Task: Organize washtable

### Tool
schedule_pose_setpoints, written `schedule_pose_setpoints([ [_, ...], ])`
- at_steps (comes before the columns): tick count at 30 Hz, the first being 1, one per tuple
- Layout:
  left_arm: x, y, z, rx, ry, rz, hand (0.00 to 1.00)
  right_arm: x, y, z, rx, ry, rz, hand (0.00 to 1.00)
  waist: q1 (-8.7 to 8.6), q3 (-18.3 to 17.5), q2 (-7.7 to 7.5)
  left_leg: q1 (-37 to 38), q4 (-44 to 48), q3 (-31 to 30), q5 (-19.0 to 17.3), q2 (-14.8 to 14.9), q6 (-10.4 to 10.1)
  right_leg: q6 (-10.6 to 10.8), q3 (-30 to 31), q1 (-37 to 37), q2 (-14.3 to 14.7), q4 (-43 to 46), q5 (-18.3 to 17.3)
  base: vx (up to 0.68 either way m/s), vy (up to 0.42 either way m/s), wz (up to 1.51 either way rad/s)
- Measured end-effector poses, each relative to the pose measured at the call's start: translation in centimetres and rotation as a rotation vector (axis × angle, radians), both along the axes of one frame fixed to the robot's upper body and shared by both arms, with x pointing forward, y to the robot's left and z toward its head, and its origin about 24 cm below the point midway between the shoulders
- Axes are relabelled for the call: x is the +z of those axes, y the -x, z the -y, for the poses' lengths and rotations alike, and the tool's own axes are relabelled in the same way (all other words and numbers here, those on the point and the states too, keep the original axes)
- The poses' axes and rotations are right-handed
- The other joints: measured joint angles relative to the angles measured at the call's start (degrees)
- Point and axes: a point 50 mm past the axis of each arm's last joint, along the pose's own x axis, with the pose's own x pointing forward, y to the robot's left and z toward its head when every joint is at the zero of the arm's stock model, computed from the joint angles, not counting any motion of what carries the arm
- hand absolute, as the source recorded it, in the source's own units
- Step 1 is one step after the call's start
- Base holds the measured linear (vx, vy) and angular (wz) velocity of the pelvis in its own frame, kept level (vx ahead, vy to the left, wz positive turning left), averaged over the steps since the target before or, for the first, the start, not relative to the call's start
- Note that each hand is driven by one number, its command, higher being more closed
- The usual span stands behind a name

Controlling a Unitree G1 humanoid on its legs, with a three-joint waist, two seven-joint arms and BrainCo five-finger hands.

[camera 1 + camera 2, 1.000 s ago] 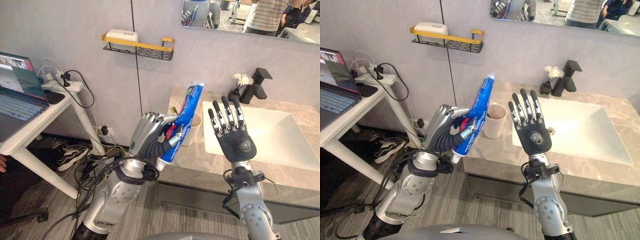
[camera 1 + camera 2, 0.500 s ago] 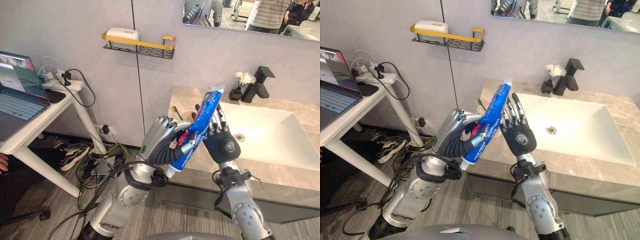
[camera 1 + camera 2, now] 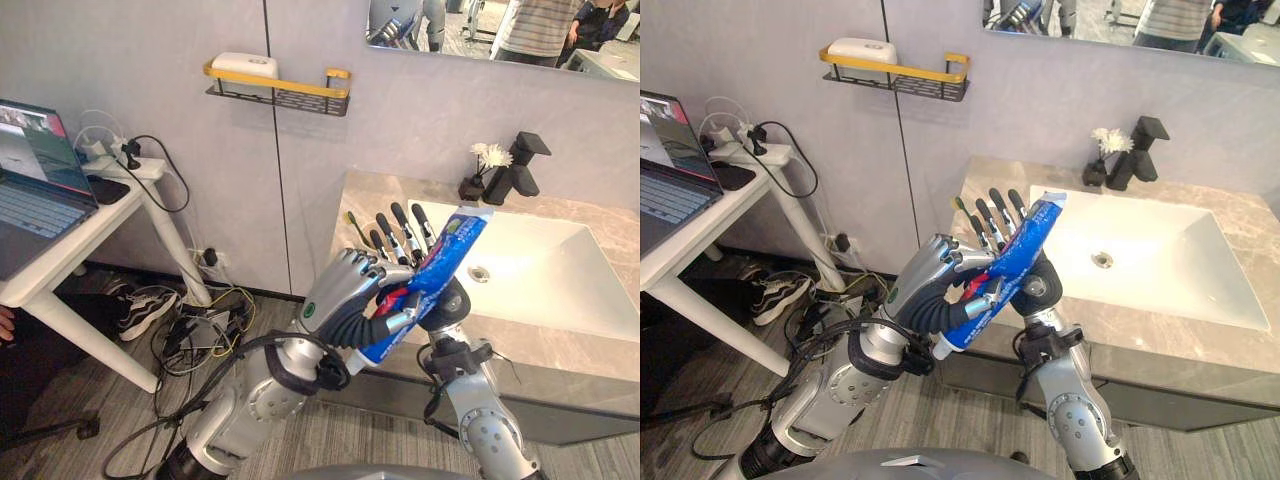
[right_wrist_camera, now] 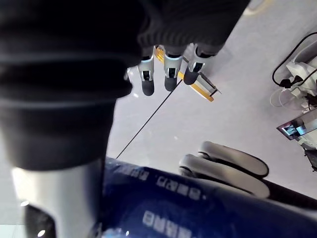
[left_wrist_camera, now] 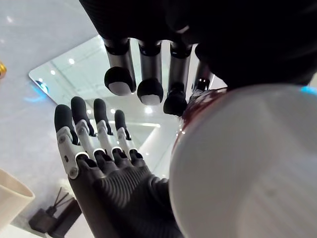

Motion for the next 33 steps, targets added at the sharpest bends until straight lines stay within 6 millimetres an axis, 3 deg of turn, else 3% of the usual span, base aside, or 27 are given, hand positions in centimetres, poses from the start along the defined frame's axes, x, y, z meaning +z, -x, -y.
schedule_pose_setpoints([
  [21, -1.1, 0.4, 0.1, -0.092, -0.010, -0.120, 1.00, 0.6, -0.1, 0.1, 0.018, -0.023, 0.019, 0.00, -0.02, 0.45, 0.14, -0.04, 0.08, 0.04, -0.03, 0.00, 0.03, 0.02, 0.04, -0.03, 0.00, 0.00, -0.01, 0.00, 0.000, 0.00],
  [22, -1.1, 0.4, 0.1, -0.094, -0.013, -0.123, 1.00, 0.5, -0.1, 0.2, 0.018, -0.020, 0.019, 1.00, 0.00, 0.47, 0.16, -0.05, 0.08, 0.04, -0.03, 0.00, 0.02, 0.02, 0.04, -0.03, 0.00, 0.00, -0.01, 0.00, 0.000, 0.00],
  [33, -1.7, 0.7, 0.0, -0.110, 0.001, -0.184, 1.00, 1.5, 0.2, 0.1, 0.028, -0.034, 0.068, 1.00, -0.03, 0.70, 0.46, -0.11, 0.10, -0.02, -0.06, -0.01, 0.08, 0.08, 0.01, -0.02, -0.04, 0.00, -0.05, 0.00, 0.000, 0.00],
])
